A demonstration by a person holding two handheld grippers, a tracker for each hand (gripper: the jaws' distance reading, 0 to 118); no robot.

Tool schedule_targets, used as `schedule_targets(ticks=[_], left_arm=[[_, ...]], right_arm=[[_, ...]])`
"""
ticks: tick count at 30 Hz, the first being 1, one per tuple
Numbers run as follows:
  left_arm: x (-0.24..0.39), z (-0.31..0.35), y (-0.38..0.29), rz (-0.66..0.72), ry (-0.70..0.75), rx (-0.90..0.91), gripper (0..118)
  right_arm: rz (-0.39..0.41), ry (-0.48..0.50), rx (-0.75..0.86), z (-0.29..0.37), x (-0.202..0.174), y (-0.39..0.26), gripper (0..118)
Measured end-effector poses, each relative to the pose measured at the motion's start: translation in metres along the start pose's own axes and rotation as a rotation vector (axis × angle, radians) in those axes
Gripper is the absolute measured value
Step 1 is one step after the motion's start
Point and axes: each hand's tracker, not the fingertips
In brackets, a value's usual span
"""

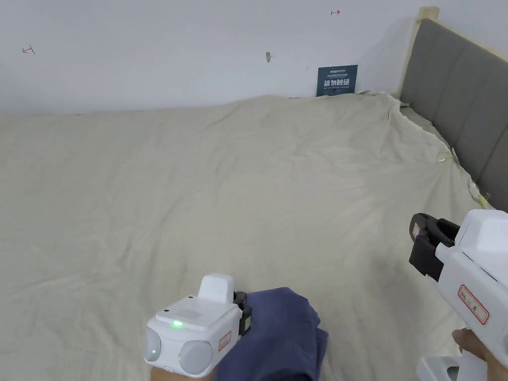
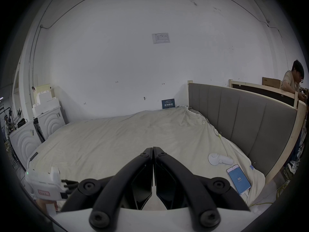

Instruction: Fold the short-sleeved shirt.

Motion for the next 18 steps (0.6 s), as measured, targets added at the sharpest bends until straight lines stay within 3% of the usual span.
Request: schedule_targets(ticks=[18], left_arm=[[0.083, -0.079, -0.056, -0.034, -0.107, -0.091, 0]], right_arm=[[0.003, -0.034, -0.03, 0.008, 0.03, -0.002, 0]])
